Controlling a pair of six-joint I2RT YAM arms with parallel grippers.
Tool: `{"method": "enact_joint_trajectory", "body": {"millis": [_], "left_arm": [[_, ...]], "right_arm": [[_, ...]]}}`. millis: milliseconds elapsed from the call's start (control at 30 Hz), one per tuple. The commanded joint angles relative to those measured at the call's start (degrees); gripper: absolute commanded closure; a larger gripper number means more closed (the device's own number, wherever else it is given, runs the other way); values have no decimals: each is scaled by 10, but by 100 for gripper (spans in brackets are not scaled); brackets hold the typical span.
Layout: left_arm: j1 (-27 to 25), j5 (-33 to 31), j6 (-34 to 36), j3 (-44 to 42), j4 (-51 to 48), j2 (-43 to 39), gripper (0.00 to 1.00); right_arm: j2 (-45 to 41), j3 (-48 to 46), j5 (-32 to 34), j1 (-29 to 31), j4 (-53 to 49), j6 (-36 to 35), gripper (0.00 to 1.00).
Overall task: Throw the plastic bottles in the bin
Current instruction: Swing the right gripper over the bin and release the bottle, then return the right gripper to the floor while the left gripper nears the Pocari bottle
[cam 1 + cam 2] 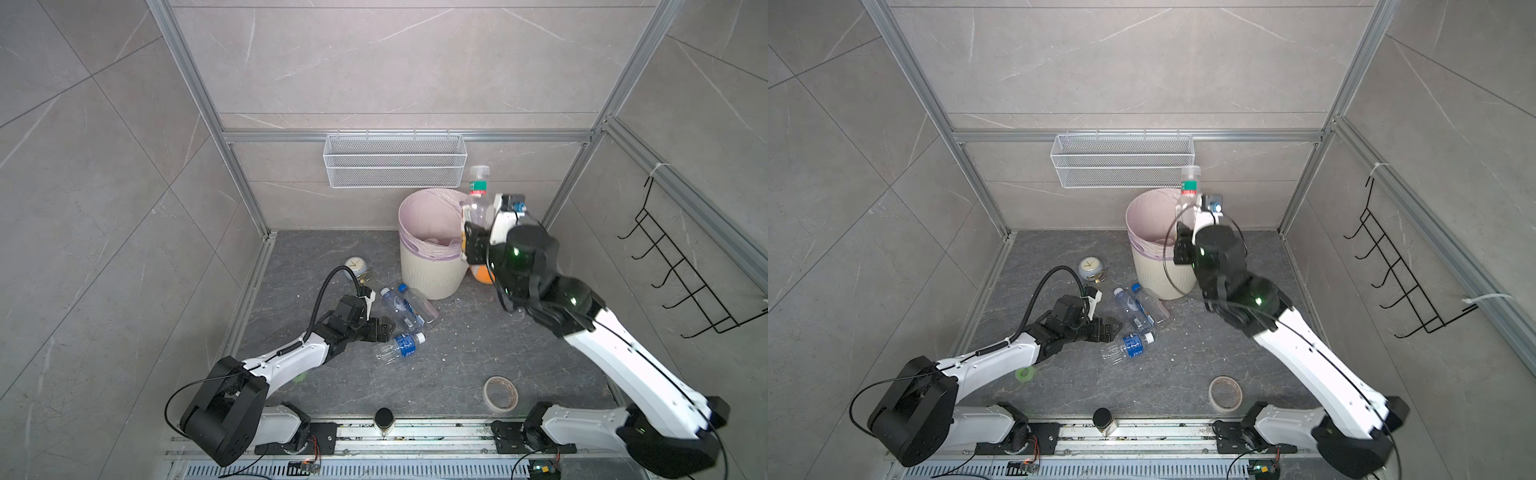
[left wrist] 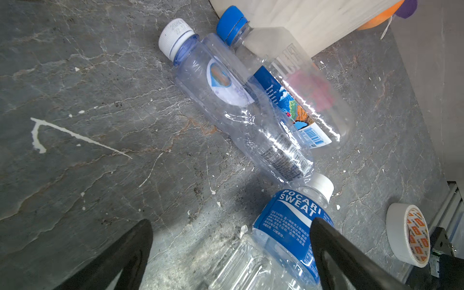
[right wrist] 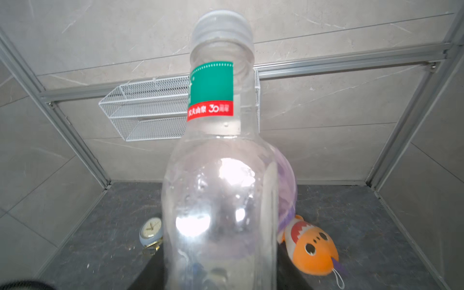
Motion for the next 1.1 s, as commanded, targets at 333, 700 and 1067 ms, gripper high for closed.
{"method": "enact_joint_trajectory", "body": {"millis": [333, 700, 1067], "left_arm": [[-4, -5, 8, 15, -6, -21, 0], [-4, -10, 29, 54, -27, -14, 0], [-4, -8, 36, 73, -38, -4, 0]], "right_arm": [[149, 185, -110, -98, -65, 65, 1], [-5, -12, -126, -98, -35, 38, 1], [-106, -174, -154, -98, -11, 44, 1]]}}
